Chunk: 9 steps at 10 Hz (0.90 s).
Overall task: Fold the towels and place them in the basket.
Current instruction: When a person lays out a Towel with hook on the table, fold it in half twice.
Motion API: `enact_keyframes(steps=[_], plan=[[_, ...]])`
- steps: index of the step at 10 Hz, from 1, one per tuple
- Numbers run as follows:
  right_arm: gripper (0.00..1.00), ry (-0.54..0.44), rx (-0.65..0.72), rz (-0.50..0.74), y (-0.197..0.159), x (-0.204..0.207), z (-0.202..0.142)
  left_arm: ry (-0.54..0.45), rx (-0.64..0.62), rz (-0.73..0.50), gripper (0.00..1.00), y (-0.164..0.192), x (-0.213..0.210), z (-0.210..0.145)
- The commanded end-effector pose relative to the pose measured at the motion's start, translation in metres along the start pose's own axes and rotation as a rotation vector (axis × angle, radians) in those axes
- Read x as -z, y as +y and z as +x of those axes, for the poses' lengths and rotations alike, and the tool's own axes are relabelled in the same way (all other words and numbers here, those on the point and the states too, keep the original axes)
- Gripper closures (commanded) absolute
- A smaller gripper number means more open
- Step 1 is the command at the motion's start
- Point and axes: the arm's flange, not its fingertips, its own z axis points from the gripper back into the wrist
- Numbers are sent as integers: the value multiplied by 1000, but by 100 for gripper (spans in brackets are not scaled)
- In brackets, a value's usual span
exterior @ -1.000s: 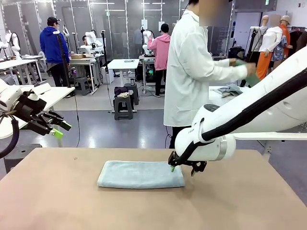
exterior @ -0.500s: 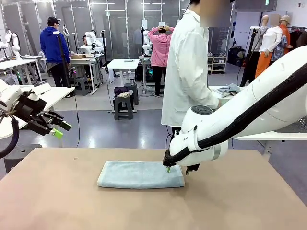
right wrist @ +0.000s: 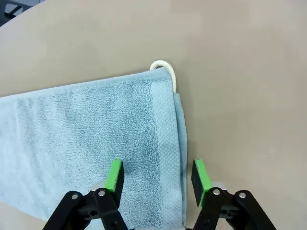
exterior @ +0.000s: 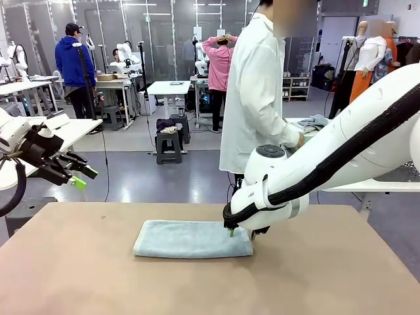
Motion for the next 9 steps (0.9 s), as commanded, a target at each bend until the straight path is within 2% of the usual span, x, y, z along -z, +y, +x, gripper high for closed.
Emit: enact_keyframes(steps=[1,4,5,9], plan=[[32,-20,35,-44,12,3,4,16,-2,4,25,-1,-1,3],[32,-24,43,-67,14,3,4,16,-2,4,25,-1,-1,3],[36,-22,46,-69,14,3,4,16,-2,4,25,-1,-1,3],[74,-3,55,-82,14,6,4,16,-2,4,25,-1,-1,3]])
